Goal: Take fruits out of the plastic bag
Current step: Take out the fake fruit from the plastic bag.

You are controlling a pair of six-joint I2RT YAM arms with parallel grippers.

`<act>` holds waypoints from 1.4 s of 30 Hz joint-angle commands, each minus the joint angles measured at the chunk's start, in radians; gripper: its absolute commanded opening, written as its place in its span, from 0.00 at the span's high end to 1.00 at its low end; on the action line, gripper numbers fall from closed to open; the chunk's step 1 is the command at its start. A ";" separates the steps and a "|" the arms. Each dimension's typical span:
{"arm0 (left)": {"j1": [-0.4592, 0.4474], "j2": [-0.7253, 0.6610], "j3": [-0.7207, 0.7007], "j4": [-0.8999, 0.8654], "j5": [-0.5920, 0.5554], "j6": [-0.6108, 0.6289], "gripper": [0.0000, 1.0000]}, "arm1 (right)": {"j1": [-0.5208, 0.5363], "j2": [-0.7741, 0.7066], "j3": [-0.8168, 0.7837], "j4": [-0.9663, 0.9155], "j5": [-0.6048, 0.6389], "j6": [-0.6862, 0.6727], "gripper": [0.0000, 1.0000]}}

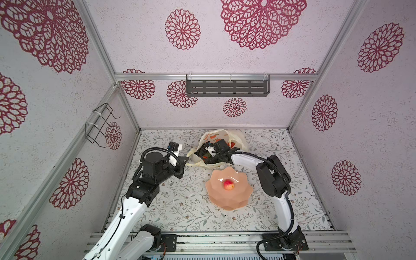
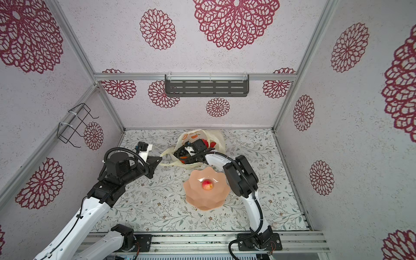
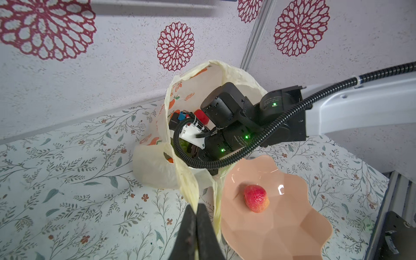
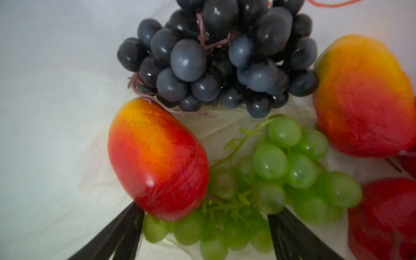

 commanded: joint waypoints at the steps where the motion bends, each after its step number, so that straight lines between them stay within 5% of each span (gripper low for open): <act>1: 0.025 0.029 0.018 0.010 0.046 -0.032 0.95 | 0.023 -0.005 0.024 0.063 -0.011 0.026 0.10; 10: 0.029 0.037 0.017 0.017 0.075 -0.053 0.96 | 0.042 0.058 0.091 0.134 0.066 0.079 0.06; 23: 0.031 0.042 0.014 0.030 0.082 -0.069 0.97 | 0.066 0.080 0.109 0.279 -0.095 0.071 0.01; 35: 0.032 0.041 0.016 0.033 0.092 -0.077 0.97 | 0.084 0.221 0.306 0.154 0.016 0.124 0.01; 42: 0.032 0.028 0.013 0.031 0.081 -0.075 0.97 | 0.087 0.252 0.346 0.086 0.039 0.128 0.15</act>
